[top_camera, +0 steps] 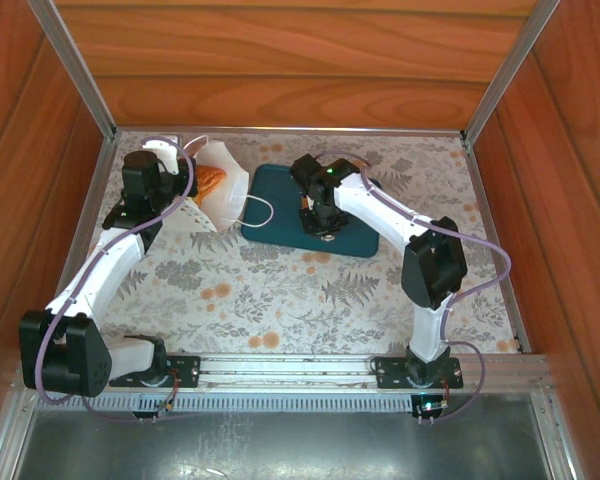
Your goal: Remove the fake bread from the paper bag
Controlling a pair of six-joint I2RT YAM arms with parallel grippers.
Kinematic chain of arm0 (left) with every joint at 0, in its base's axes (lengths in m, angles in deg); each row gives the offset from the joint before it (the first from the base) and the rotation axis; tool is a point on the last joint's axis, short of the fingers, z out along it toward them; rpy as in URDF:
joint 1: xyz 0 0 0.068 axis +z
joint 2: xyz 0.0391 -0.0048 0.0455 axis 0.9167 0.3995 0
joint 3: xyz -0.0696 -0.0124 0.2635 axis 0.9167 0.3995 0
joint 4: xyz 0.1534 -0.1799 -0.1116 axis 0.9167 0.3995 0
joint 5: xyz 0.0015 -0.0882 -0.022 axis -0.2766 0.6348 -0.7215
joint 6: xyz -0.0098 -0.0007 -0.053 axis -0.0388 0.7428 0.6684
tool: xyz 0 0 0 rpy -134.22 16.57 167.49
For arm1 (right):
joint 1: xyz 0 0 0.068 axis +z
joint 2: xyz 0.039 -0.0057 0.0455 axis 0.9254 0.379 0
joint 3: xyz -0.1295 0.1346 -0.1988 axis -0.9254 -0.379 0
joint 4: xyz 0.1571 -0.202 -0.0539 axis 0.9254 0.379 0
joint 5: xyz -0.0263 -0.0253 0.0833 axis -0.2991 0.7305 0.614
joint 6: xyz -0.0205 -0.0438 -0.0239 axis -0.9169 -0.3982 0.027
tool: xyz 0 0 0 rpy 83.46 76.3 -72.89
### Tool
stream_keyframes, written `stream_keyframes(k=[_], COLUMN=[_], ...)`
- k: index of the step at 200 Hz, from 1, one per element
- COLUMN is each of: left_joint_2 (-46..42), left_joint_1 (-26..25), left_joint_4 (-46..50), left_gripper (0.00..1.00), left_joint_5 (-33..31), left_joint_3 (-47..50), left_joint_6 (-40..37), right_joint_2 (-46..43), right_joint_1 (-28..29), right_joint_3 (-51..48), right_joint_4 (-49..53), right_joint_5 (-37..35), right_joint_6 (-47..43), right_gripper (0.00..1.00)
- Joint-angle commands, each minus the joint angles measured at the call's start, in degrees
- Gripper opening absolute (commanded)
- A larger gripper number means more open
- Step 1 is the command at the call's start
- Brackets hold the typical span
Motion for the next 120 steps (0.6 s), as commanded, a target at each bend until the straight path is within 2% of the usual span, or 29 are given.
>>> stream_keyframes(k=[1, 120], left_joint_2=[-1.7, -1.4], left_joint_1=[0.0, 0.0], left_joint_4=[-0.8, -0.8], left_gripper=[0.00, 0.00], left_joint_5=[0.0, 0.1], left_joint_3=[-0.2, -0.3], left_joint_6=[0.1, 0.2], right_joint_2=[0.8, -5.4], right_joint_1=[-0.6, -7.0], right_joint_3=[0.0, -8.4], right_joint_4=[2.6, -0.6], right_joint_5=[-4.9, -6.5], right_joint_6=[2.5, 6.8], right_gripper=[0.19, 0.19])
